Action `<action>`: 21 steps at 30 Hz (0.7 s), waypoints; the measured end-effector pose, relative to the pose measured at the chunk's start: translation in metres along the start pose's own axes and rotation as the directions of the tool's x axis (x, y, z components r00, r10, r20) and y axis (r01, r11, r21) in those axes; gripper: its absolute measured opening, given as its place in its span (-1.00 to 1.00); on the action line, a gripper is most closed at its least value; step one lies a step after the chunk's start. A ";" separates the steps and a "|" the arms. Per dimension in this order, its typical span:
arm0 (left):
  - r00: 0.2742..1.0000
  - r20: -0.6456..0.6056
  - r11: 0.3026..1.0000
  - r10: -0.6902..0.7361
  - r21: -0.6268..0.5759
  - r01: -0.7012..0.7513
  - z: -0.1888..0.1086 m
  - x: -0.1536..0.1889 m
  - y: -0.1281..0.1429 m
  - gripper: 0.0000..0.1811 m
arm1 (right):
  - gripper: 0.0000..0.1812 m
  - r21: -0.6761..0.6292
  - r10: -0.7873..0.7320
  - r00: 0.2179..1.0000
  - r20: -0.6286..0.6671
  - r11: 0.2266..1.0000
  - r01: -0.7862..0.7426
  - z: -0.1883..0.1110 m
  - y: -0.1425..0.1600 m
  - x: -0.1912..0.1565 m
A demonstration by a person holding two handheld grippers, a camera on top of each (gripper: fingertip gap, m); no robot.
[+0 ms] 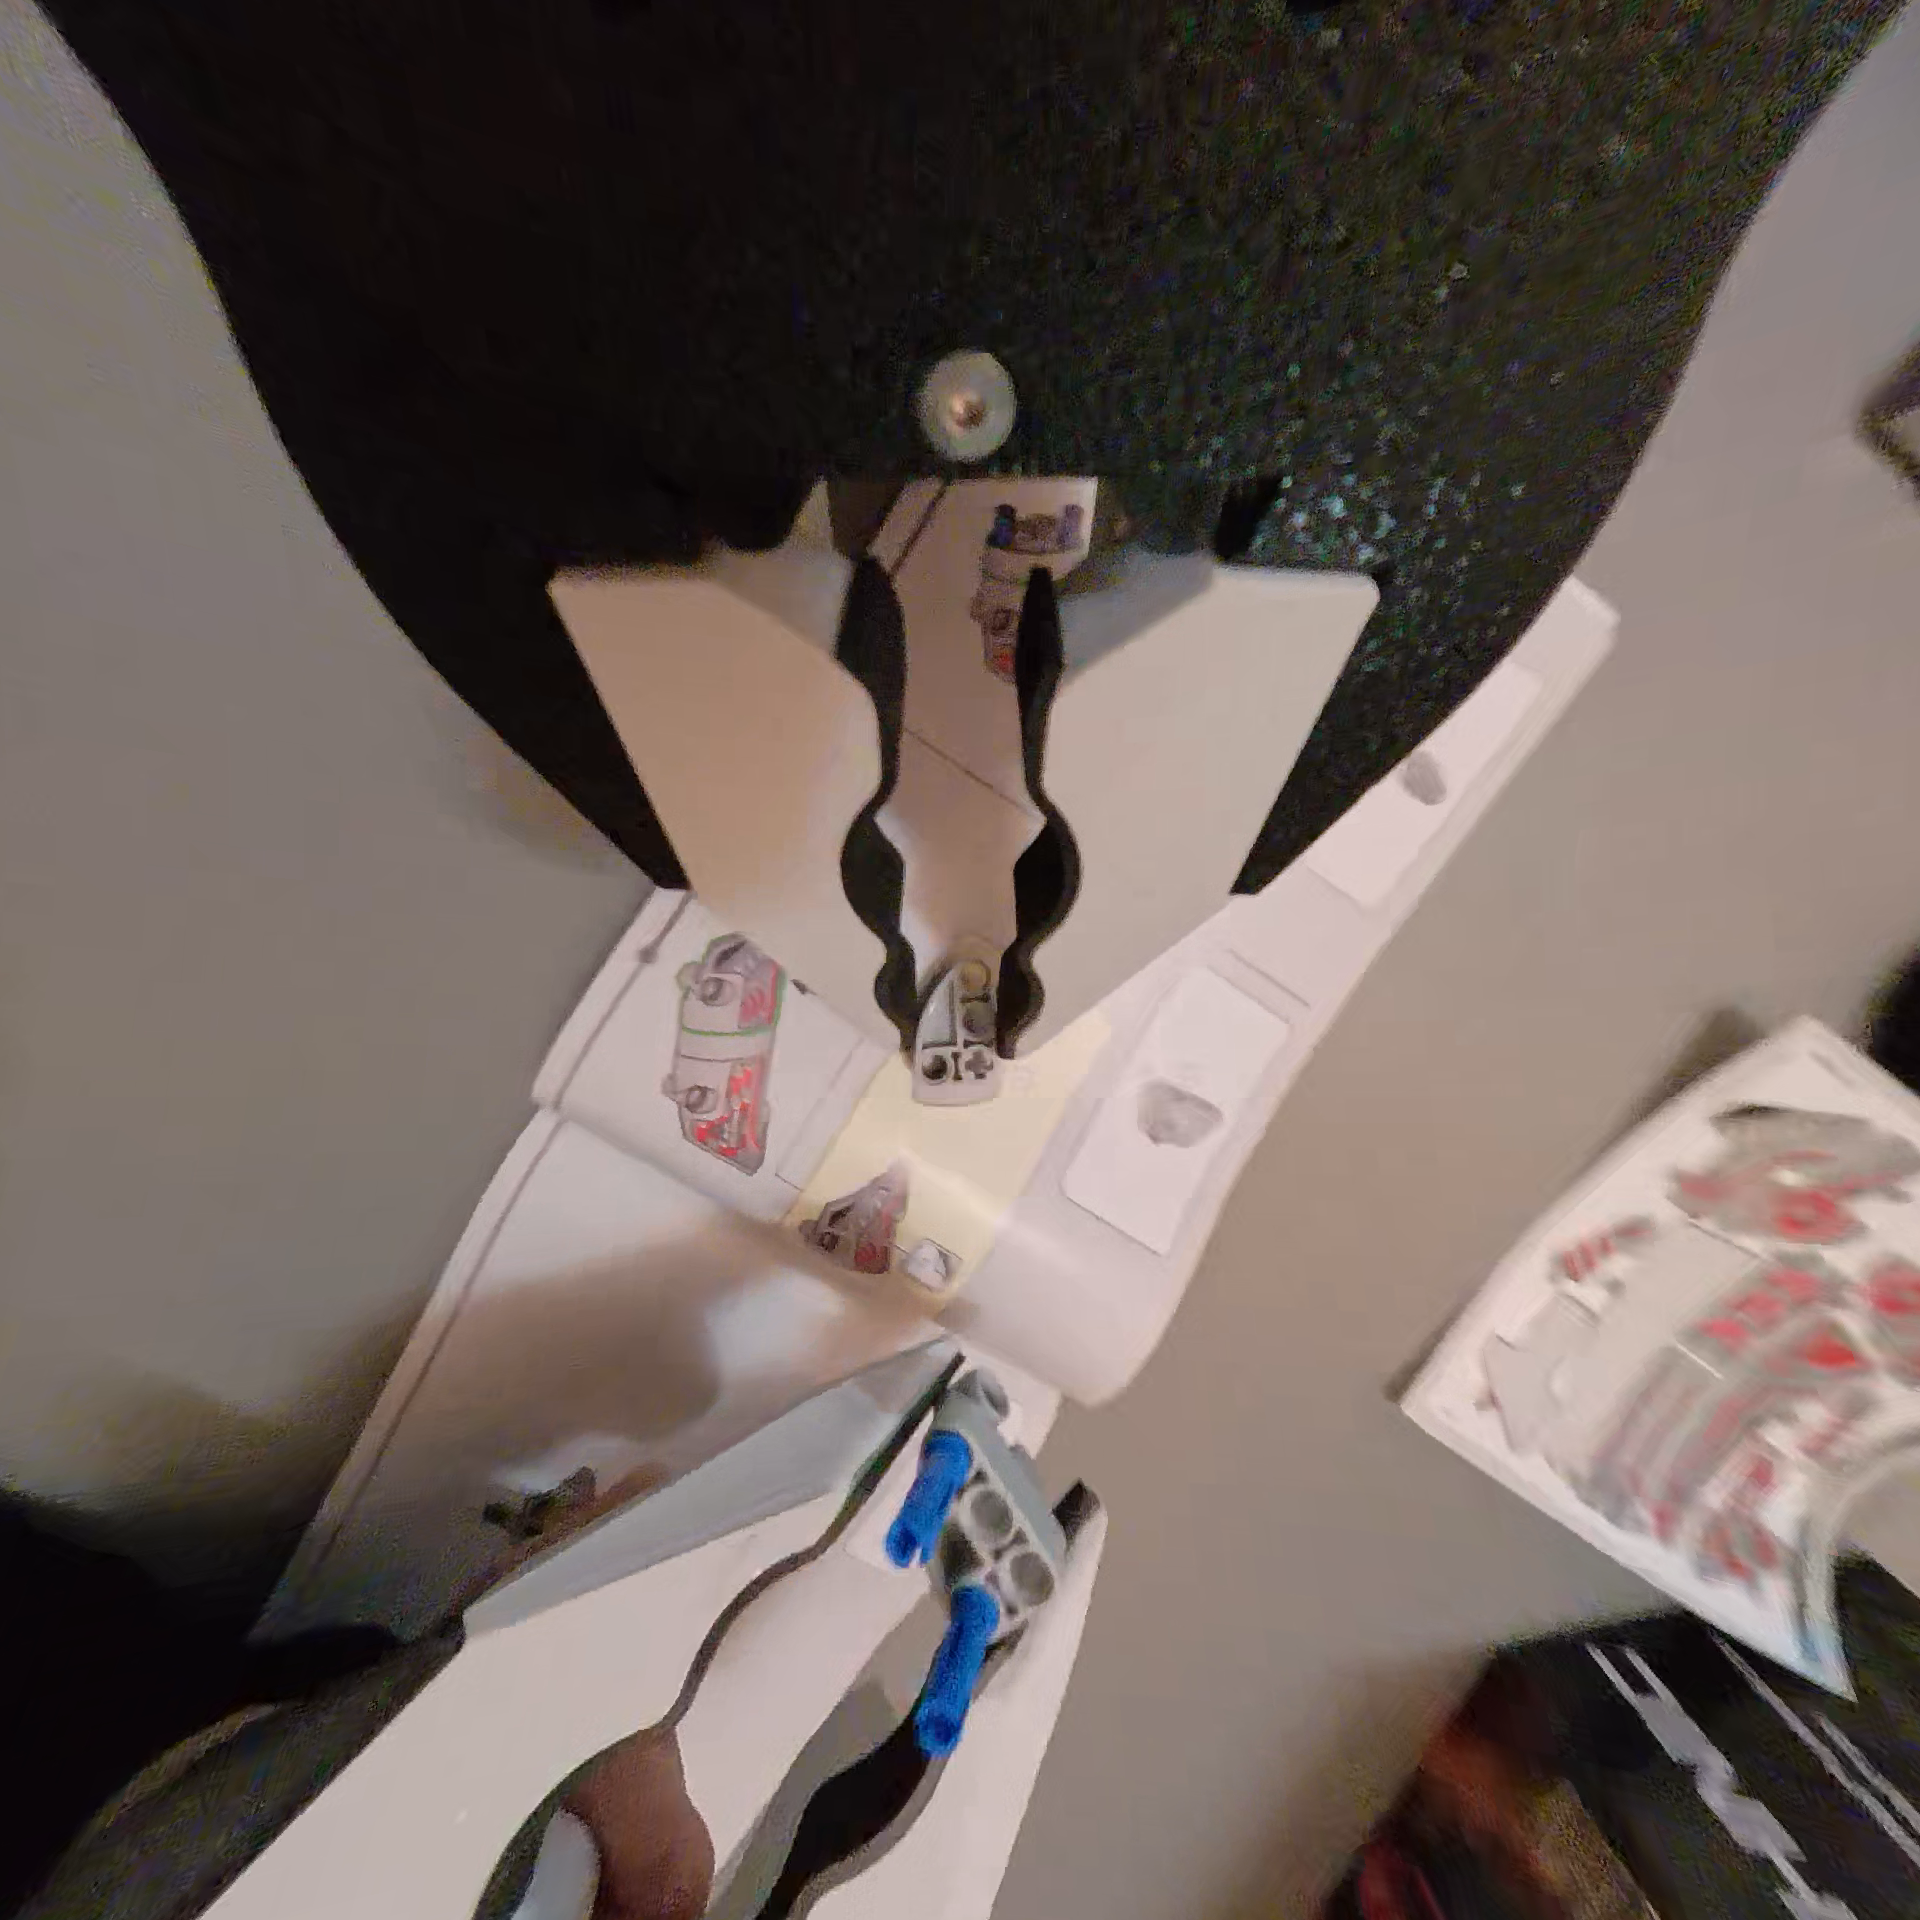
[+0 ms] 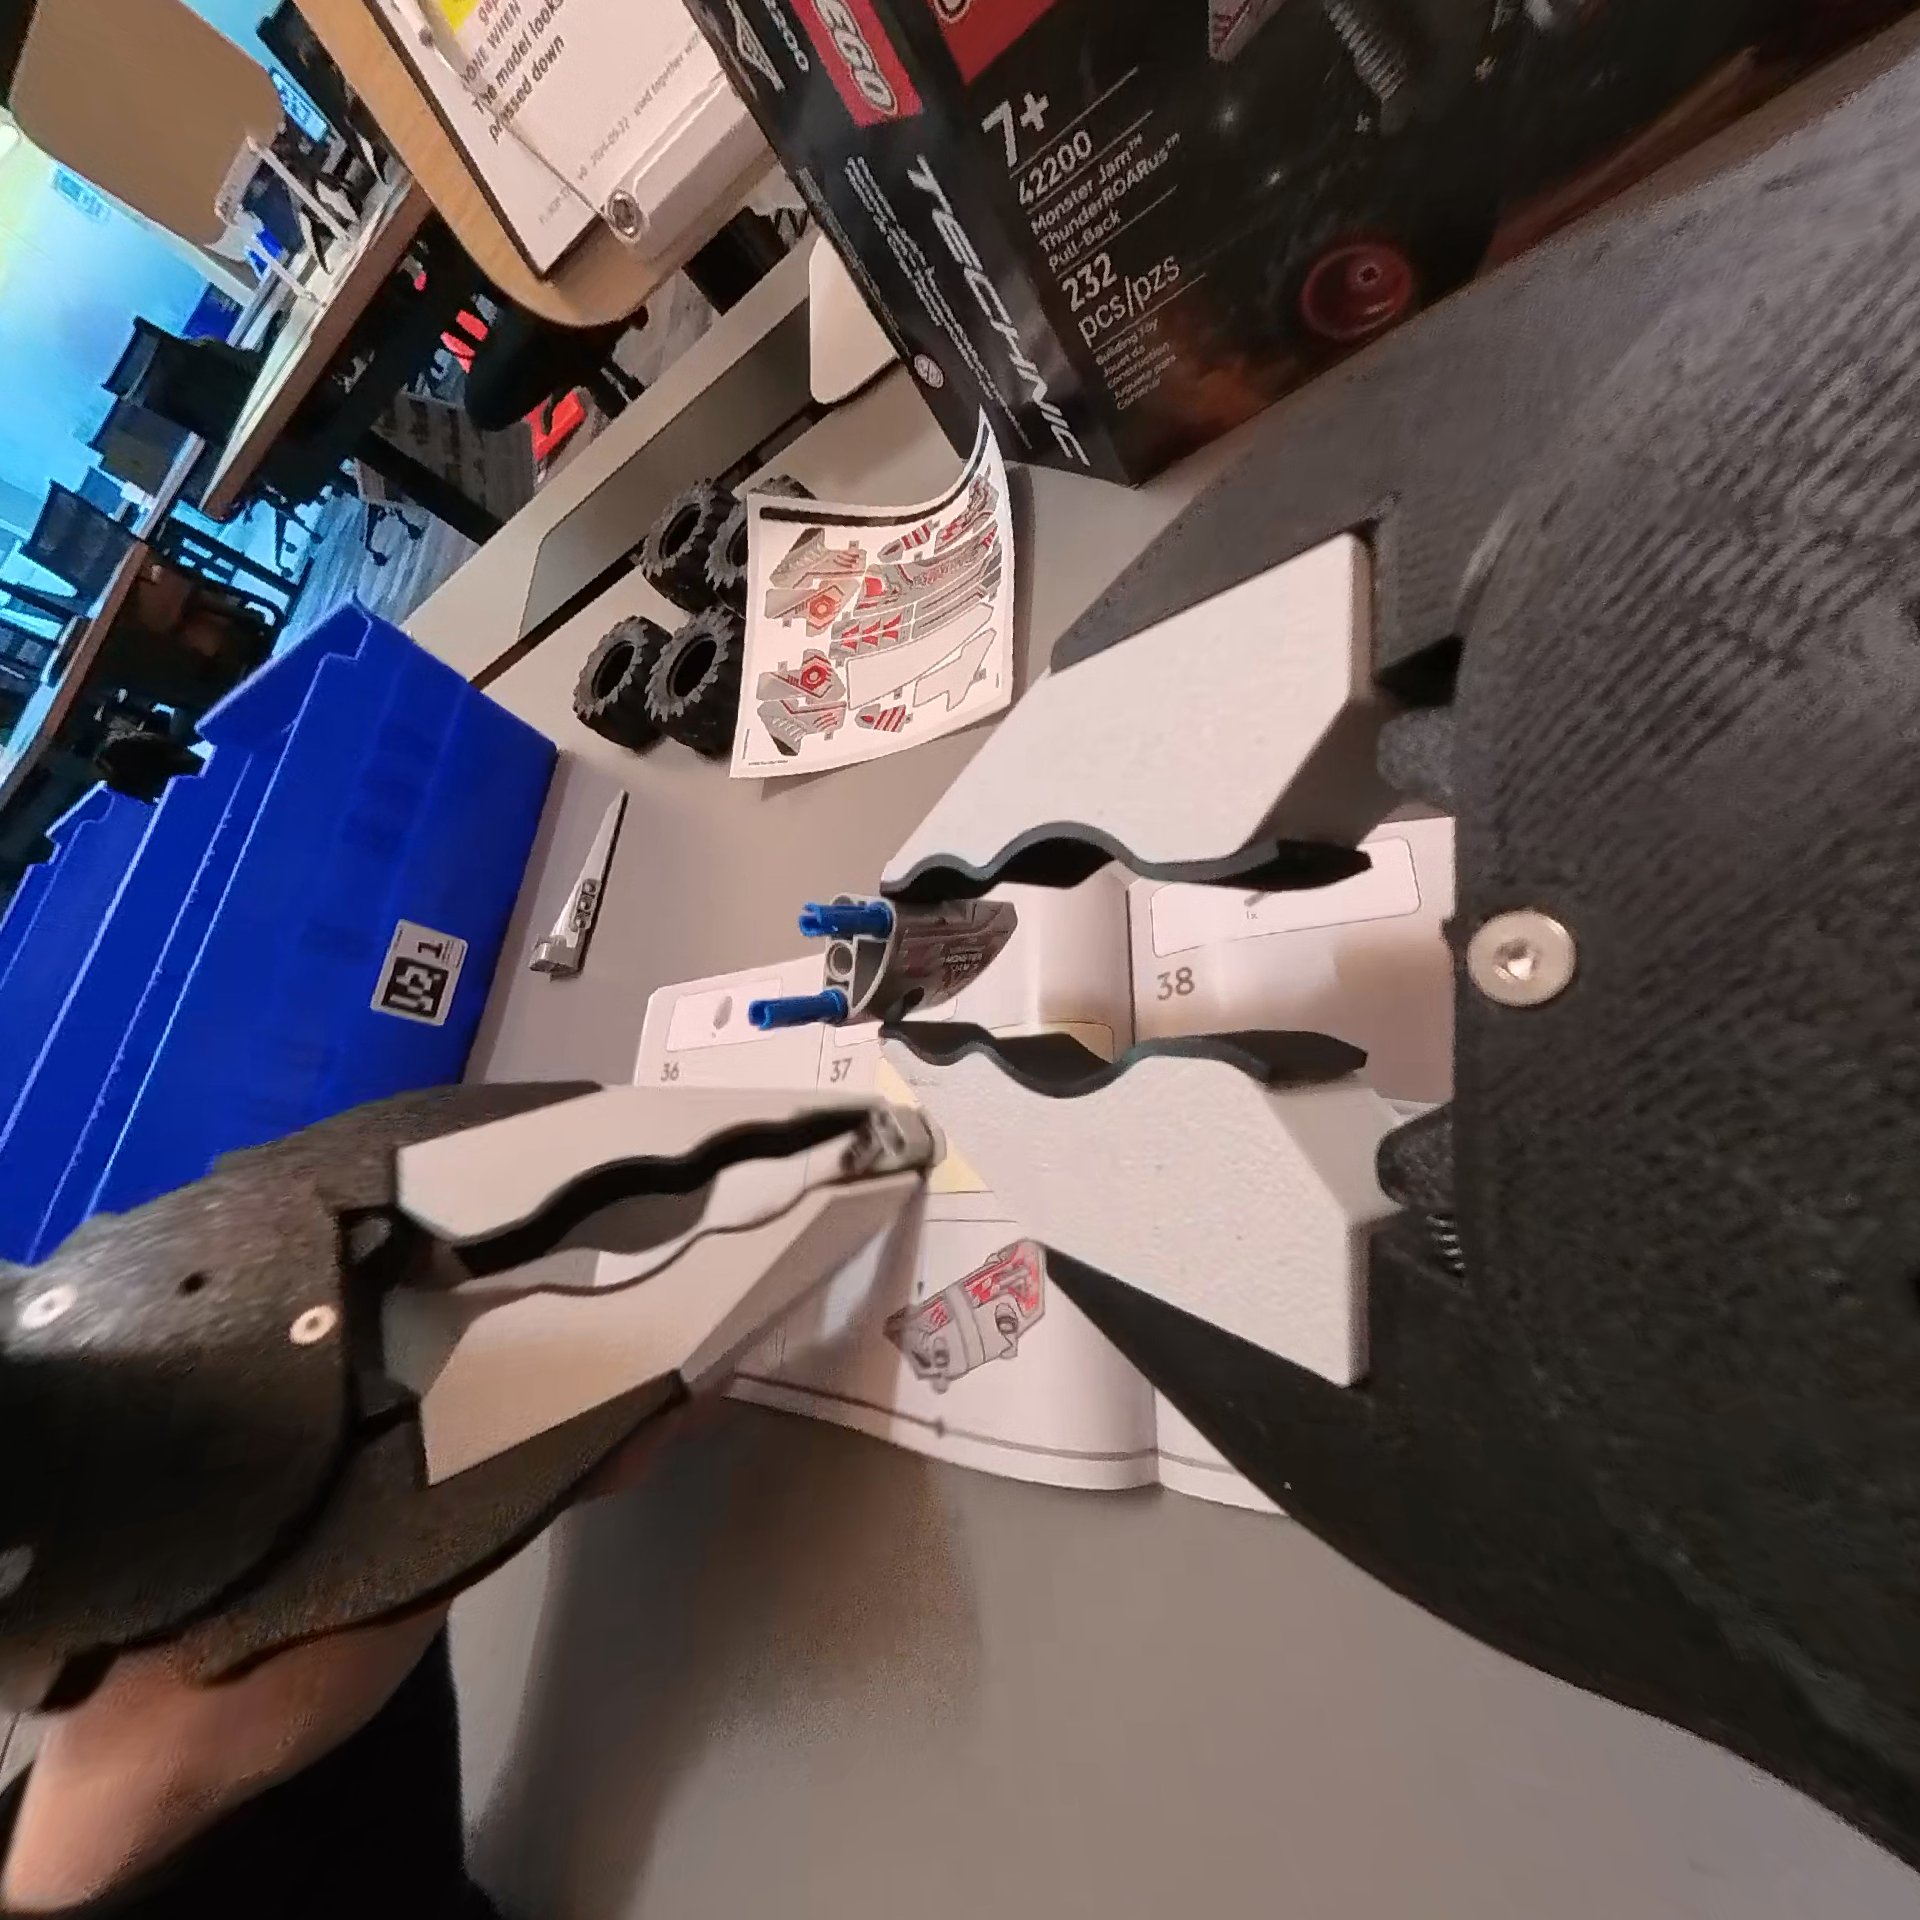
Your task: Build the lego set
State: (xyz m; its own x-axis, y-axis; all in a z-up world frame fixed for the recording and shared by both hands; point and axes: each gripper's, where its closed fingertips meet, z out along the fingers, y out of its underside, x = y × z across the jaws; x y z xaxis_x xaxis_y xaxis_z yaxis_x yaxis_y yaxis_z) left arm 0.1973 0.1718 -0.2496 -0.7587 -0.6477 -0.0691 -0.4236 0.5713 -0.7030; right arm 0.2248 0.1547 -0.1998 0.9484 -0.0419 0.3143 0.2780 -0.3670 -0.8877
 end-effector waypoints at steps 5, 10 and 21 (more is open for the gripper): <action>0.983 0.181 0.982 0.023 0.182 -0.057 -0.024 -0.020 -0.037 -0.87 | -0.77 -0.010 0.013 0.996 -0.089 1.000 -0.014 -0.001 -0.002 0.010; 0.978 0.051 0.857 -0.202 0.492 0.151 -0.050 -0.017 -0.081 -0.87 | -0.78 -0.065 -0.029 0.982 -0.188 0.998 0.017 -0.001 -0.001 0.018; 0.968 0.182 0.864 -0.172 0.501 0.059 -0.048 -0.010 -0.092 -0.86 | -0.77 -0.146 -0.217 0.924 -0.315 0.973 0.179 -0.001 -0.014 0.017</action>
State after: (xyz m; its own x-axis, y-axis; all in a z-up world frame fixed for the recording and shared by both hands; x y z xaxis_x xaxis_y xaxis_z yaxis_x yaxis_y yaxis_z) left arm 0.2198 0.1501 -0.1506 -0.5717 -0.8170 -0.0751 -0.1629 0.2027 -0.9656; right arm 0.2367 0.1583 -0.1819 0.7680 -0.2517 0.5889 0.4175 -0.5006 -0.7584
